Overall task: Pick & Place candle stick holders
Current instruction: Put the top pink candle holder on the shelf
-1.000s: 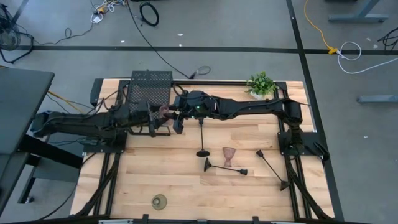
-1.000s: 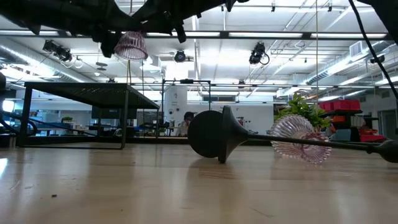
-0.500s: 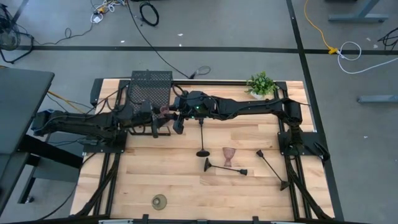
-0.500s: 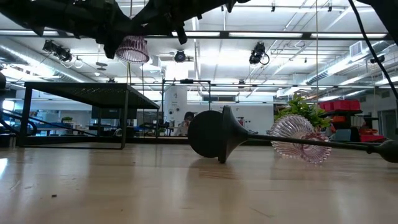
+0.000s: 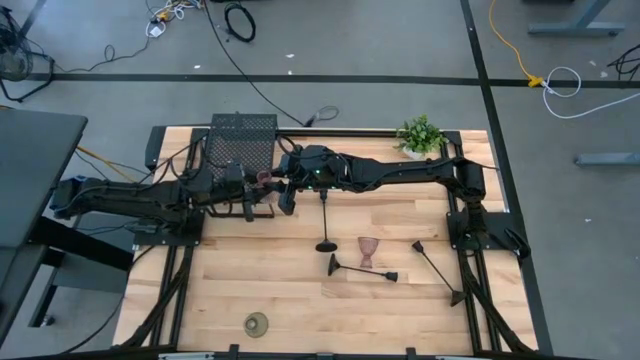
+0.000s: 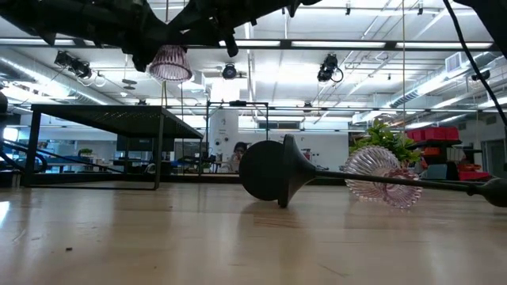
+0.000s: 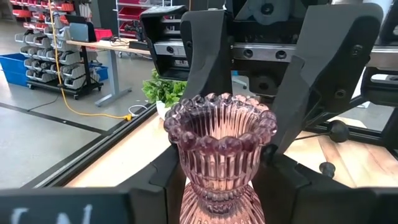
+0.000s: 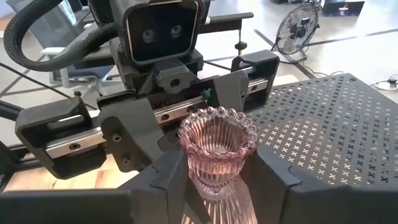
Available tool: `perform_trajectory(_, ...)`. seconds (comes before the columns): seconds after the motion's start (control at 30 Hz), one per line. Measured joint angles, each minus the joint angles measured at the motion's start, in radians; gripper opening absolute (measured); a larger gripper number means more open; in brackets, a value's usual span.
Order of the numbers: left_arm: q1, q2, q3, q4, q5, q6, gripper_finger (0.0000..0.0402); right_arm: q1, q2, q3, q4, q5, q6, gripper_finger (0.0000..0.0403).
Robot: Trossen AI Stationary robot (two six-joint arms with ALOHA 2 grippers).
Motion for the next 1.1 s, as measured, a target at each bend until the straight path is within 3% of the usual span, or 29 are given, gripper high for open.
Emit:
perform_trajectory(0.37, 0.001, 0.0, -0.002, -0.027, -0.048, 0.001, 0.0132, -0.016, -0.001, 0.0, -0.003, 0.009, -0.032, 0.0183)
perform_trajectory(0.5, 0.0, -0.007, -0.01, -0.117, -0.073, 0.003, 0.0131, -0.03, -0.02, 0.006, 0.013, 0.007, -0.03, 0.0186)
perform_trajectory(0.83, 0.012, -0.138, 0.019, -0.212, -0.196, 0.045, 0.0131, -0.053, -0.041, 0.004, -0.021, 0.005, -0.008, 0.0187)
perform_trajectory(1.1, 0.143, -0.282, 0.051, -0.324, -0.324, 0.1, 0.0131, -0.04, -0.039, 0.003, -0.093, 0.006, -0.009, 0.0187)
